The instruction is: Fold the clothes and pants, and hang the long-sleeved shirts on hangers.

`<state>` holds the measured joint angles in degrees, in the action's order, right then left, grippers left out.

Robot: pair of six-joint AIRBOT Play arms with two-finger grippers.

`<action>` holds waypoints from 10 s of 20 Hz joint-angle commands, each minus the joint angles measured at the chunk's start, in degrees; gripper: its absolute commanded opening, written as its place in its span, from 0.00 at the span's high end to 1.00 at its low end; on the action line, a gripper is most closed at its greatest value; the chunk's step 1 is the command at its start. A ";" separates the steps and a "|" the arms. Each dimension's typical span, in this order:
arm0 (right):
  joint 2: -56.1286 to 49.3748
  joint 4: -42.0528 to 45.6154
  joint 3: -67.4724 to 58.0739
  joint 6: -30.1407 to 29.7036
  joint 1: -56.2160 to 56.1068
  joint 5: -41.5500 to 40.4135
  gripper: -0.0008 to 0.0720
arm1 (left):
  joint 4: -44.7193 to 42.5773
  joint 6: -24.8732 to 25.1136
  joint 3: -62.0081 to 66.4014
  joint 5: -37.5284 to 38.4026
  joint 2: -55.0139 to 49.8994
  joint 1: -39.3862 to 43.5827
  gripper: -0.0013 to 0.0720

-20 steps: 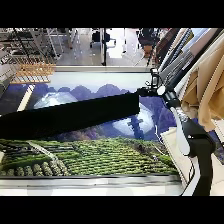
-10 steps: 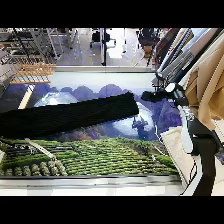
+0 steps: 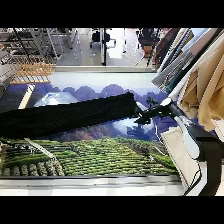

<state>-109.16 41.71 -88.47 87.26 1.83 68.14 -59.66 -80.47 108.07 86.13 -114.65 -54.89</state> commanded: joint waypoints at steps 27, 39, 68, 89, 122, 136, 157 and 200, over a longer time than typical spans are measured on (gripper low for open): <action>-7.34 3.17 -10.99 14.88 -14.14 -18.25 0.94 | 3.13 2.01 -5.64 -4.04 -3.06 9.18 0.95; 14.10 33.24 9.16 6.64 -31.19 21.90 0.94 | -24.94 6.40 -7.50 3.96 7.87 5.70 0.95; 10.54 1.68 27.04 -38.69 6.54 6.01 0.28 | 1.60 5.18 -4.15 10.12 18.78 21.27 0.87; 33.22 32.68 17.33 12.46 -34.69 -14.78 0.94 | -1.18 17.27 -36.11 -3.58 22.36 47.39 0.95; 8.26 -5.07 13.66 -18.95 -18.69 -2.60 0.94 | -0.79 17.27 -41.79 0.90 31.76 40.59 0.95; 42.42 47.25 10.12 8.50 -11.10 10.27 0.94 | 5.42 19.37 -44.61 -17.84 27.45 60.96 0.95; 26.29 39.74 -3.21 12.68 -28.61 -4.63 0.29 | 9.53 14.80 -44.63 -7.89 47.82 44.63 0.95; 46.64 10.82 13.16 -7.32 56.00 20.76 0.94 | -2.51 17.90 -51.30 -0.63 54.69 56.33 0.95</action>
<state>-64.97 48.95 -81.76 80.97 45.06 83.33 -61.47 -62.59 58.33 85.78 -60.69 1.48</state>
